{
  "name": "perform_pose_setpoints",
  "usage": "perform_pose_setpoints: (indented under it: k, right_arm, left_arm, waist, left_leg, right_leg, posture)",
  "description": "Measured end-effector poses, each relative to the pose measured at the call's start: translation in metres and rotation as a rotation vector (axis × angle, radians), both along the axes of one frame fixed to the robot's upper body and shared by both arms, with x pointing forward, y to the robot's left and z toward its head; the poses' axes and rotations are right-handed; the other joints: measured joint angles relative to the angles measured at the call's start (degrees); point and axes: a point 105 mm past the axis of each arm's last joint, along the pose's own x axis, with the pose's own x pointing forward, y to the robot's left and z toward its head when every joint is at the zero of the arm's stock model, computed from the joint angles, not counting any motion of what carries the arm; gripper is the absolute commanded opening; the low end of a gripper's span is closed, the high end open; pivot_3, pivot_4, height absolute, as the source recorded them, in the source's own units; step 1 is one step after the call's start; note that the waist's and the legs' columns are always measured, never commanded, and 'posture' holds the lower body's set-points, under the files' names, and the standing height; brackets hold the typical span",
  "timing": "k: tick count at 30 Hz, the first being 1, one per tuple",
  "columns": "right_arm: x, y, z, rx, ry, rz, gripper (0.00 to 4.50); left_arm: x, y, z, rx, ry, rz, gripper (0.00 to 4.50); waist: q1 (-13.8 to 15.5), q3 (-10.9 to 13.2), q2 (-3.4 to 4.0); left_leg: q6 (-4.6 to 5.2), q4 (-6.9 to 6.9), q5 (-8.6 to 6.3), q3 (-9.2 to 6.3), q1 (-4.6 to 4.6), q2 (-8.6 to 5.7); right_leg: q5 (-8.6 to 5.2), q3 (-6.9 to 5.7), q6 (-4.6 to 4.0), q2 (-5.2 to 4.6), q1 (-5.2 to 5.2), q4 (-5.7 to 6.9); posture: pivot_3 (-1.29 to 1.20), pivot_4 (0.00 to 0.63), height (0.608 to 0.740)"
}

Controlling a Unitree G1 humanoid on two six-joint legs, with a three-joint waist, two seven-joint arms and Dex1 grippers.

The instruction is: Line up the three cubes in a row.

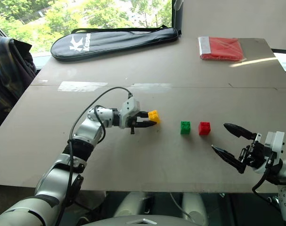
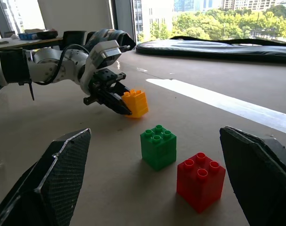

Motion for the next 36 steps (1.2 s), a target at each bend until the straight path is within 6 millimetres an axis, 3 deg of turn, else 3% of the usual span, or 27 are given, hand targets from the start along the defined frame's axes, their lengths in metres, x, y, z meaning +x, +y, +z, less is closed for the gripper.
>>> perform_pose_setpoints:
  k: [4, 11, 29, 34, 36]
  right_arm:
    - [-0.004, -0.004, -0.001, -0.007, 0.009, -0.006, 4.50]
    - [-0.011, -0.003, -0.004, -0.006, 0.026, -0.001, 4.50]
    - [-0.011, -0.001, -0.002, -0.016, 0.018, -0.007, 4.50]
    - [-0.010, -0.001, -0.002, -0.017, 0.015, -0.006, 4.50]
    - [-0.010, -0.001, -0.002, -0.017, 0.014, -0.006, 4.50]
  left_arm:
    - [-0.002, -0.009, 0.005, 0.058, -0.002, -0.106, 1.24]
    - [-0.013, -0.020, -0.005, 0.134, 0.006, -0.239, 1.24]
    - [-0.008, -0.030, -0.005, 0.137, -0.047, -0.224, 1.24]
    - [-0.007, -0.030, -0.006, 0.136, -0.044, -0.215, 3.68]
    - [-0.007, -0.030, -0.006, 0.137, -0.044, -0.216, 3.68]
  waist:
    - [-0.3, 0.0, -0.01]
    - [-1.2, 0.0, -0.03]
    - [-1.2, 0.0, -0.03]
    - [-1.2, 0.0, -0.03]
    - [-1.2, 0.0, -0.03]
  left_leg:
    - [0.01, 0.00, 0.00, 0.02, 0.00, 0.00]
    - [0.04, 0.01, -0.02, 0.00, 0.01, 0.02]
    - [0.06, 0.03, -0.02, -0.01, 0.01, 0.02]
    - [0.04, 0.03, -0.01, 0.00, 0.01, 0.02]
    - [0.04, 0.03, -0.01, -0.01, 0.01, 0.02]
  right_leg:
    - [0.00, 0.01, 0.01, 0.01, 0.00, 0.01]
    - [-0.01, 0.02, 0.01, 0.02, 0.00, 0.03]
    - [-0.01, 0.02, 0.02, 0.02, 0.00, 0.06]
    - [-0.01, 0.02, 0.02, 0.02, 0.00, 0.06]
    - [-0.01, 0.02, 0.02, 0.02, 0.00, 0.05]
  posture:
    - [0.00, 0.150, 0.732]
    - [0.00, 0.150, 0.732]
    - [0.00, 0.150, 0.732]
    - [0.00, 0.150, 0.732]
    - [0.00, 0.150, 0.732]
